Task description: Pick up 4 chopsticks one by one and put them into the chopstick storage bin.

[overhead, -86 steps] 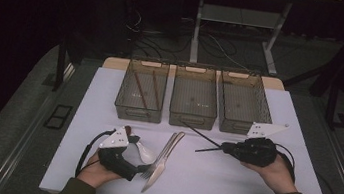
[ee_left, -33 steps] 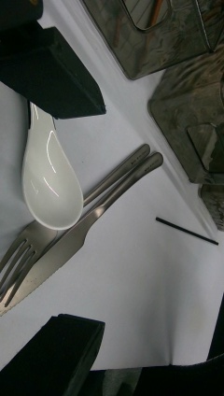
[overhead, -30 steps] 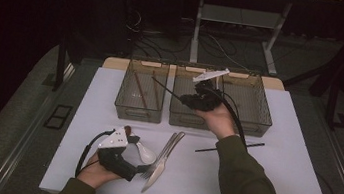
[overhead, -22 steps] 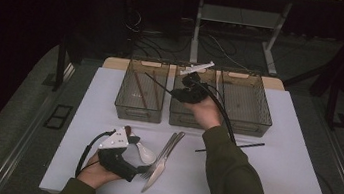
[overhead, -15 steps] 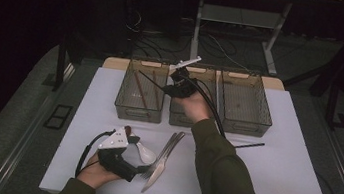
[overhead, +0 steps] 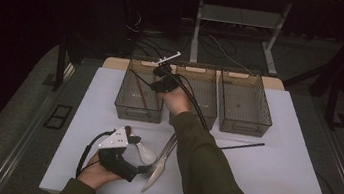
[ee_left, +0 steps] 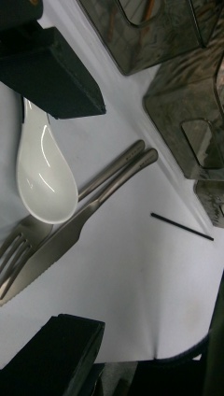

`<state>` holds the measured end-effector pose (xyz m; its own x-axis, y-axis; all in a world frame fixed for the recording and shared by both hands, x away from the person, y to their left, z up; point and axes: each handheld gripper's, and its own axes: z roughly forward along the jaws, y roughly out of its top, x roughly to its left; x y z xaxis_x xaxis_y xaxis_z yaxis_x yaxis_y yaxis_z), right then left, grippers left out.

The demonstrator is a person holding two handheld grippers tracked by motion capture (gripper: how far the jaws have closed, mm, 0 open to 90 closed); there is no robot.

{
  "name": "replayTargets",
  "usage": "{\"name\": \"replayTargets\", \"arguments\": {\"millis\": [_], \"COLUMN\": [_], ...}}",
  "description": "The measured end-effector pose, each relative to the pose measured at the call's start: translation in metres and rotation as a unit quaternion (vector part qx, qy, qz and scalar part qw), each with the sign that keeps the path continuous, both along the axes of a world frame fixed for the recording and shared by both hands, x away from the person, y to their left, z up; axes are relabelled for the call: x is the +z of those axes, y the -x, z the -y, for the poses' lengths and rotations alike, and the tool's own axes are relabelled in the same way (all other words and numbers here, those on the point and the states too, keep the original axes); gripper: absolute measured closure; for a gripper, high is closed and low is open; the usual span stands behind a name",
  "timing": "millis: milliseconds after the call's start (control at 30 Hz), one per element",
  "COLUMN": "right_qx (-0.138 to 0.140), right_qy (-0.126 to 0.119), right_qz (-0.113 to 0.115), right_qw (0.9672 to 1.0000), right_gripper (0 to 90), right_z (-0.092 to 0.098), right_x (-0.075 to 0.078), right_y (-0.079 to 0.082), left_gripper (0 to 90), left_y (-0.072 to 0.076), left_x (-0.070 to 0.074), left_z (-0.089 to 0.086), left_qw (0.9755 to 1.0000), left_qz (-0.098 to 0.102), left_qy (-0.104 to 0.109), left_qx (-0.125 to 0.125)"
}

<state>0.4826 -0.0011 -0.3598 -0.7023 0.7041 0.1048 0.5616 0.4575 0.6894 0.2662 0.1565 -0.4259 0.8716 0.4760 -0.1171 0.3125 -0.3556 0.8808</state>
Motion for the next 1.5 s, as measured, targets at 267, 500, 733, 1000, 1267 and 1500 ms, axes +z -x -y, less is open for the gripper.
{"name": "replayTargets", "arguments": {"millis": [267,500,733,1000,1267,1500], "right_qx": [-0.008,-0.015,-0.004,0.040,0.061,0.087], "right_qy": [0.001,-0.020,-0.035,-0.059,-0.080,-0.072], "right_qz": [-0.011,0.001,-0.001,0.013,0.019,0.014], "right_qw": [0.9999,0.9997,0.9994,0.9974,0.9947,0.9935], "right_gripper": [85.4,70.4,59.2,53.9,58.8,81.8], "right_z": [-0.008,-0.003,0.001,0.020,0.056,0.092], "right_x": [-0.013,-0.008,-0.001,0.005,0.012,0.012], "right_y": [-0.003,-0.002,0.001,0.018,0.042,0.070], "left_gripper": [0.0,0.0,0.0,0.0,0.0,0.0], "left_y": [-0.001,-0.001,-0.001,-0.002,-0.002,-0.002], "left_x": [-0.001,-0.001,-0.001,-0.001,-0.001,-0.001], "left_z": [0.000,0.000,0.000,0.000,-0.001,-0.001], "left_qw": [1.0000,1.0000,1.0000,1.0000,1.0000,1.0000], "left_qz": [-0.001,-0.001,0.000,0.000,-0.002,-0.003], "left_qy": [-0.001,-0.001,-0.004,-0.006,-0.004,-0.007], "left_qx": [-0.001,-0.002,-0.003,-0.003,-0.003,-0.002]}}
